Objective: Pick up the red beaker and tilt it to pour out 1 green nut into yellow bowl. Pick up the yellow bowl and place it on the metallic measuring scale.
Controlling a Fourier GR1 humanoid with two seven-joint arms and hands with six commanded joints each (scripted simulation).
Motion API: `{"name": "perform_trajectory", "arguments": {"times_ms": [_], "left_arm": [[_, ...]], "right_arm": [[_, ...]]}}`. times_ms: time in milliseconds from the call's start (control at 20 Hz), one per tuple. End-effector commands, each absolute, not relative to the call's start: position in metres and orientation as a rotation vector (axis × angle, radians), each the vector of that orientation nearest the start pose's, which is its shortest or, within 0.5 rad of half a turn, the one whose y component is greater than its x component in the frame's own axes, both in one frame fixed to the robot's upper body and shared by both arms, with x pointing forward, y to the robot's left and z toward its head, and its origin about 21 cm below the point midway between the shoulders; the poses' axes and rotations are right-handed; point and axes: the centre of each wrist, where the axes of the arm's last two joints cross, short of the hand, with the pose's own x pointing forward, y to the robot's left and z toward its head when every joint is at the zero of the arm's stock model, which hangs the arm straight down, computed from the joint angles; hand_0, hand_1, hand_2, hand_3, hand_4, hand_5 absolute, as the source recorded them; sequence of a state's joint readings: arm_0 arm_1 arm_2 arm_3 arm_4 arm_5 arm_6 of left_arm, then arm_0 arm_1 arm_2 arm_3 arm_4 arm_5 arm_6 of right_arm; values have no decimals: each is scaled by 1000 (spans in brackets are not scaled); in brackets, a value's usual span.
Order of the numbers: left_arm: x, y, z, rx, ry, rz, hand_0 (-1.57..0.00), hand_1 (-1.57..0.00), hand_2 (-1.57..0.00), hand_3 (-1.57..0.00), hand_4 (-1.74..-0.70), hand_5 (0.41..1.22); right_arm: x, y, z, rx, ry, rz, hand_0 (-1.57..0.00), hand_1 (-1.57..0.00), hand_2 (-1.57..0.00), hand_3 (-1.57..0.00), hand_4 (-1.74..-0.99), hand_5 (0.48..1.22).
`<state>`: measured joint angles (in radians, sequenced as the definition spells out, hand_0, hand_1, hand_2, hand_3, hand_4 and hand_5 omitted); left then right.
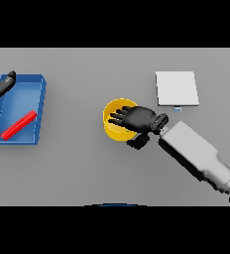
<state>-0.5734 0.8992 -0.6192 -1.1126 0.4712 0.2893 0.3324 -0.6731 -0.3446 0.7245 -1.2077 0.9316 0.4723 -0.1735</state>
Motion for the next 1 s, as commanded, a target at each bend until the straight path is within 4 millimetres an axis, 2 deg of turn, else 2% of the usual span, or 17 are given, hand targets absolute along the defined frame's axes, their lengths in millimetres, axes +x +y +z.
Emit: {"name": "perform_trajectory", "arguments": {"times_ms": [0, 200, 300, 350, 400, 450, 500, 600, 700, 800, 950], "left_arm": [[344, 350, 92, 579, -1124, -402, 1, 1, 1, 1, -717, 684], [344, 352, 99, 584, -1143, -390, 1, 1, 1, 1, -719, 686], [344, 352, 104, 587, -1140, -392, 1, 1, 1, 1, -713, 686], [344, 353, 102, 583, -1139, -391, 1, 1, 1, 1, -712, 689], [344, 353, 100, 582, -1136, -391, 1, 1, 1, 1, -714, 691], [344, 353, 97, 581, -1130, -389, 1, 1, 1, 1, -716, 692], [346, 352, 100, 580, -1133, -390, 1, 1, 1, 1, -719, 692], [344, 352, 98, 581, -1138, -400, 1, 1, 1, 1, -719, 693], [344, 352, 99, 580, -1146, -394, 1, 1, 1, 1, -724, 696], [343, 355, 98, 583, -1141, -396, 1, 1, 1, 1, -725, 698], [345, 351, 96, 590, -1136, -407, 1, 1, 1, 1, -719, 697]], "right_arm": [[341, -117, 52, -385, -1208, 2197, 1, 1, 1, 1, -1275, 735], [343, -116, 53, -368, -1190, 2189, 1, 1, 1, 1, -1305, 763], [343, -112, 48, -375, -1152, 2160, -3, -16, -19, -43, -1336, 810], [343, -112, 47, -367, -1148, 2159, -110, -97, -86, -96, -1360, 842], [345, -114, 51, -369, -1144, 2166, -287, -236, -176, -173, -1387, 873], [344, -114, 48, -371, -1142, 2176, -544, -473, -310, -262, -1420, 943], [344, -112, 49, -376, -1144, 2195, -750, -693, -476, -351, -1454, 999], [344, -115, 48, -337, -1156, 2199, -1045, -1009, -870, -574, -1552, 1079], [343, -115, 48, -333, -1166, 2196, -1235, -1211, -1122, -834, -1614, 1130], [343, -116, 51, -340, -1176, 2206, -1356, -1341, -1192, -1041, -1660, 1163], [343, -117, 52, -352, -1205, 2195, -1461, -1453, -1264, -1218, -1699, 1191]]}}
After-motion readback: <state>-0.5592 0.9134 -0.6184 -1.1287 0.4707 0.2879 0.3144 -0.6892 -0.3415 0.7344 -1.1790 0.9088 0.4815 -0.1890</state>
